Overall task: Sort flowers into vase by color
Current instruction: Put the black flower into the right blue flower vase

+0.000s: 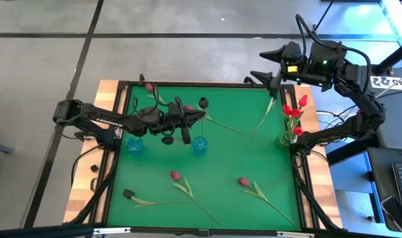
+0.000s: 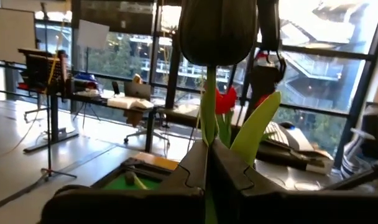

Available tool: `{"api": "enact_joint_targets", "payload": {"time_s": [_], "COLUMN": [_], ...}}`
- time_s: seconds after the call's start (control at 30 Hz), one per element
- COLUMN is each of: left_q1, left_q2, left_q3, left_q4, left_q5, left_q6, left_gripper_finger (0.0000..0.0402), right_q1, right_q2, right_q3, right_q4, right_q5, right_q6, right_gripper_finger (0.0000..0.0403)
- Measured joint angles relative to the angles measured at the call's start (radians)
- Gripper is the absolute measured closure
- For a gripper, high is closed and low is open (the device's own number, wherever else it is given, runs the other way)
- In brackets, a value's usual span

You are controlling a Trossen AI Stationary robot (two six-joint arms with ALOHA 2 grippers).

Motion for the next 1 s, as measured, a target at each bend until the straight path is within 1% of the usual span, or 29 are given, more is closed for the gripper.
{"api": "enact_joint_targets", "payload": {"time_s": [0.17, 0.27, 0.33, 0.43, 0.6, 0.77, 0.83, 0.9, 1.0], "left_q1": [-0.017, -0.03, -0.033, -0.033, -0.033, -0.032, -0.028, -0.019, 0.011], "left_q2": [0.029, 0.03, 0.021, -0.005, -0.082, -0.175, -0.211, -0.241, -0.268], "left_q3": [0.0, 0.0, 0.0, 0.0, 0.001, 0.07, 0.125, 0.197, 0.31], "left_q4": [-0.016, -0.059, -0.095, -0.157, -0.295, -0.538, -0.648, -0.775, -0.986], "left_q5": [0.001, -0.013, -0.021, -0.026, -0.029, -0.035, -0.034, -0.034, -0.035], "left_q6": [0.026, 0.051, 0.052, 0.051, 0.031, 0.03, 0.031, 0.032, 0.032], "left_gripper_finger": [0.0399, 0.0398, 0.039, 0.0363, 0.0304, 0.0265, 0.0259, 0.0258, 0.0261], "right_q1": [0.0, 0.0, 0.0, 0.0, 0.0, 0.0, 0.0, -0.006, -0.073], "right_q2": [0.005, 0.003, 0.003, 0.003, 0.003, 0.003, 0.003, 0.004, 0.01], "right_q3": [0.0, 0.0, 0.0, 0.0, 0.0, 0.0, 0.0, 0.0, 0.0], "right_q4": [-0.009, -0.016, -0.022, -0.042, -0.077, -0.115, -0.141, -0.181, -0.27], "right_q5": [-0.002, -0.02, -0.028, -0.029, -0.029, -0.046, -0.01, 0.056, 0.096], "right_q6": [0.001, 0.002, 0.002, 0.003, 0.011, 0.1, 0.156, 0.221, 0.3], "right_gripper_finger": [0.0024, 0.0024, 0.0024, 0.0024, 0.0024, 0.0024, 0.0024, 0.0024, 0.0024]}}
